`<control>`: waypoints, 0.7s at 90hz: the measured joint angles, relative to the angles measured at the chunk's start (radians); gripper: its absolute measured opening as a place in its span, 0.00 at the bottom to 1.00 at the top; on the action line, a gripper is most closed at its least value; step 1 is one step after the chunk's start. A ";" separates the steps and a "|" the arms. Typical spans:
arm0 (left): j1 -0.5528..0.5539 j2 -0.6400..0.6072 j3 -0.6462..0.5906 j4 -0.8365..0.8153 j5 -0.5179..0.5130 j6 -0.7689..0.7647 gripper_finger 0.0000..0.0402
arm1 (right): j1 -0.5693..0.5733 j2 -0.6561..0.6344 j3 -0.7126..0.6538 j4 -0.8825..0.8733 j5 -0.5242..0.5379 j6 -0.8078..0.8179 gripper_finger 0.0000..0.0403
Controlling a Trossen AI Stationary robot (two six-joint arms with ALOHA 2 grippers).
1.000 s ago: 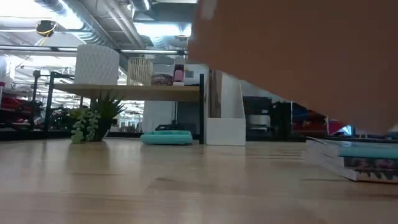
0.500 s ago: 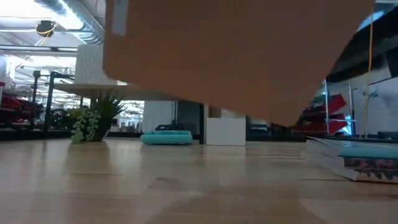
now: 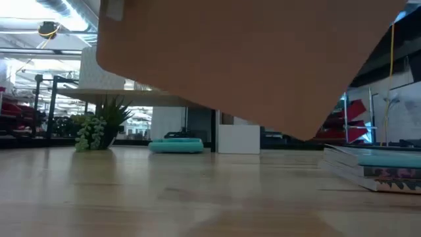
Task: Stock shelves
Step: Put the purple book into the white bookshelf
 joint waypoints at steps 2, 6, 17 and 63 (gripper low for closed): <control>-0.004 0.000 0.002 -0.001 0.000 0.006 0.05 | 0.000 0.000 0.000 0.000 -0.002 0.003 0.03; -0.010 -0.001 0.006 -0.001 0.000 0.012 0.03 | 0.000 0.000 -0.003 -0.006 -0.007 0.010 0.05; -0.023 -0.001 0.017 -0.016 0.000 0.027 0.01 | -0.003 0.000 -0.027 -0.044 0.003 0.087 0.08; -0.027 -0.003 0.140 -0.383 0.000 -0.142 0.00 | -0.056 0.000 -0.060 -0.165 -0.196 0.199 0.22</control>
